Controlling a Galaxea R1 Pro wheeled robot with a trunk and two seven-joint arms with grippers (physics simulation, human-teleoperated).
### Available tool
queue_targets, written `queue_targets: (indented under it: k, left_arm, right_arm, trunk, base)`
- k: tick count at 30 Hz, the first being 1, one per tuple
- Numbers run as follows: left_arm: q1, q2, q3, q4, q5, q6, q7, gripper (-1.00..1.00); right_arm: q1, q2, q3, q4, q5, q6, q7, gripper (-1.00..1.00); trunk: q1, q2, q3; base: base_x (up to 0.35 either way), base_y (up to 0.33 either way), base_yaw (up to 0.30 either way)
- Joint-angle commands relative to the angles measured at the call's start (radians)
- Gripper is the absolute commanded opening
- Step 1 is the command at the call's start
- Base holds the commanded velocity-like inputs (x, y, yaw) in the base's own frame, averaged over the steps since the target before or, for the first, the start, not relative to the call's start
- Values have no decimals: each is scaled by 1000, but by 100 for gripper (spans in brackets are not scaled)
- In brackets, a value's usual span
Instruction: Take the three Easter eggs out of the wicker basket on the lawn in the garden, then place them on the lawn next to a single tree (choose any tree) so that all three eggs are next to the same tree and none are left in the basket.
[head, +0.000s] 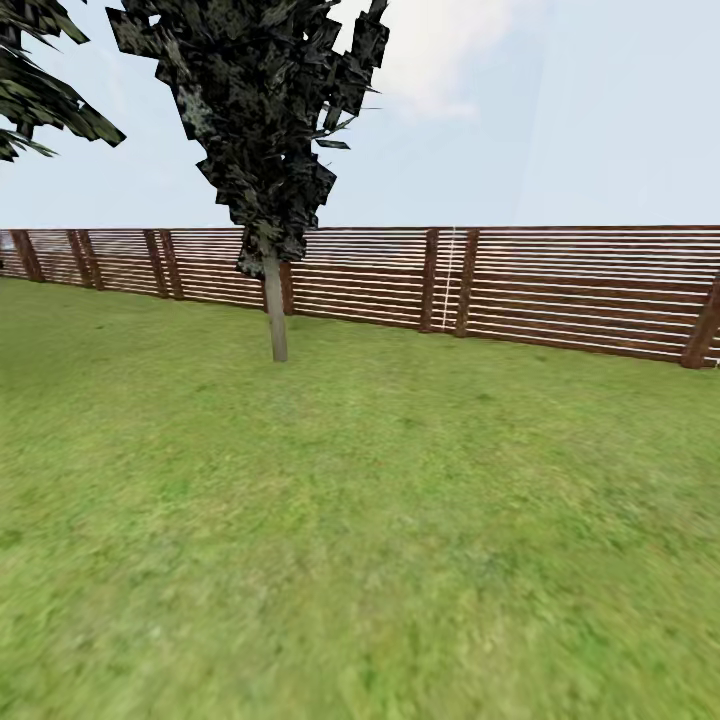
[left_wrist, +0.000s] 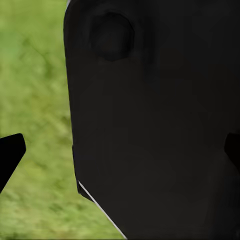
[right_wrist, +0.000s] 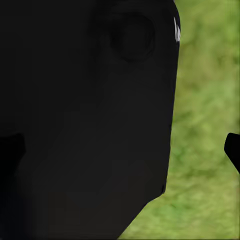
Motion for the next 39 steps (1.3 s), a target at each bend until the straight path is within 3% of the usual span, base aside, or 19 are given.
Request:
queue_targets:
  k: [1,12,29,39]
  left_arm:
    - [0,0,0,0,0,0,0,100]
    - [20,-6,2,-42,13,-6,-14,100]
    - [20,-6,6,-120,14,-3,-15,100]
    - [20,-6,6,-120,14,-3,-15,100]
  right_arm:
    - [0,0,0,0,0,0,0,100]
    - [-55,-4,3,-35,-1,-37,1,100]
    - [-57,-3,8,-36,6,-131,2,100]
    - [-57,-3,9,-35,6,-131,2,100]
  trunk:
    - [0,0,0]
    - [0,0,0]
    - [0,0,0]
    - [0,0,0]
  base:
    - [0,0,0]
    - [0,0,0]
    - [0,0,0]
    - [0,0,0]
